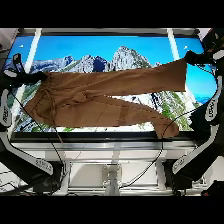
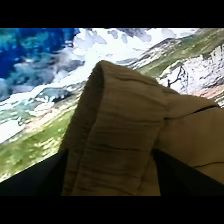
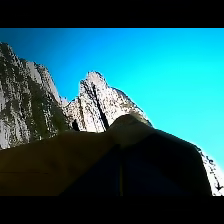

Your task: Fold the clothes and pants, and hang the long-sleeved shirts on hangers.

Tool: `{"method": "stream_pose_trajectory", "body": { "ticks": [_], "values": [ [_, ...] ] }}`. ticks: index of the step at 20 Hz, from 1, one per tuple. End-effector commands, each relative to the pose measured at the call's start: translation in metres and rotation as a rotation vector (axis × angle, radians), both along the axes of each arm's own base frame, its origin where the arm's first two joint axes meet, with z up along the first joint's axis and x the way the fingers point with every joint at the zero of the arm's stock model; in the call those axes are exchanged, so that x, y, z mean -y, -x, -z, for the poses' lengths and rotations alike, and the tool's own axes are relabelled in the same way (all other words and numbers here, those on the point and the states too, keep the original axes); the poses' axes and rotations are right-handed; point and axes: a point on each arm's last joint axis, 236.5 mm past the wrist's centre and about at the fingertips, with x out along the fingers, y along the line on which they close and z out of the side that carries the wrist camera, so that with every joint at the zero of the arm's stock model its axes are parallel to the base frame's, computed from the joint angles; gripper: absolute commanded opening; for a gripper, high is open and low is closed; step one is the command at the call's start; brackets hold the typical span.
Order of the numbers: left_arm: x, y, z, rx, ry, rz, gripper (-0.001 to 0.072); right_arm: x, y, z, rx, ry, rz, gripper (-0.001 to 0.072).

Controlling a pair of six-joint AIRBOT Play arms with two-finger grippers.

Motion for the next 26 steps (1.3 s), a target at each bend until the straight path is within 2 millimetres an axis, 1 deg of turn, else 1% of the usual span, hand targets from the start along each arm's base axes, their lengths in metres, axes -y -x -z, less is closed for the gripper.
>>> {"method": "stream_pose_trajectory", "body": {
  "ticks": [1, 3, 7, 8, 9, 11, 13, 14, 16, 18, 19, 20, 21, 24, 26],
  "values": [
    [-0.004, -0.016, 0.0, 0.045, -0.041, -0.016, 0.0623, -0.002, 0.002, 0.001, -0.01, -0.005, -0.006, 0.0009],
    [-0.003, -0.021, 0.004, 0.058, -0.052, -0.027, 0.0623, -0.003, 0.003, 0.002, -0.017, -0.008, -0.01, 0.001],
    [0.024, -0.024, 0.028, 0.023, -0.038, 0.017, 0.0621, -0.004, 0.003, 0.002, -0.017, -0.013, -0.011, 0.001],
    [0.03, -0.025, 0.034, 0.019, -0.039, 0.026, 0.0577, -0.005, 0.003, 0.002, -0.019, -0.016, -0.012, 0.0009],
    [0.033, -0.029, 0.034, 0.028, -0.046, 0.025, 0.0455, -0.006, 0.004, 0.003, -0.023, -0.017, -0.014, 0.001],
    [0.03, -0.037, 0.027, 0.065, -0.069, 0.007, 0.0038, -0.007, 0.006, 0.004, -0.03, -0.021, -0.019, 0.001],
    [0.019, -0.05, 0.009, 0.144, -0.1, -0.044, 0.0036, -0.008, 0.005, 0.004, -0.029, -0.022, -0.021, 0.0009],
    [0.013, -0.058, -0.006, 0.197, -0.11, -0.081, 0.0036, -0.009, 0.005, 0.004, -0.028, -0.023, -0.021, 0.0009],
    [-0.006, -0.072, -0.047, 0.322, -0.168, -0.152, 0.0036, -0.009, 0.005, 0.004, -0.029, -0.024, -0.022, 0.001],
    [-0.023, -0.078, -0.086, 0.427, -0.22, -0.212, 0.0037, -0.009, 0.005, 0.004, -0.031, -0.025, -0.023, 0.0009],
    [-0.028, -0.079, -0.1, 0.463, -0.236, -0.232, 0.0036, -0.01, 0.006, 0.004, -0.033, -0.026, -0.024, 0.0009],
    [-0.031, -0.079, -0.109, 0.483, -0.245, -0.242, 0.0036, -0.011, 0.006, 0.005, -0.037, -0.027, -0.027, 0.0009],
    [-0.032, -0.079, -0.112, 0.49, -0.248, -0.245, 0.0037, -0.013, 0.006, 0.005, -0.039, -0.026, -0.031, 0.0009],
    [-0.032, -0.079, -0.111, 0.488, -0.247, -0.245, 0.0036, -0.024, 0.003, 0.006, -0.039, -0.016, -0.05, 0.001],
    [-0.032, -0.079, -0.111, 0.488, -0.247, -0.246, 0.0037, -0.028, -0.001, 0.006, -0.031, 0.014, -0.057, 0.0009]
  ]
}}
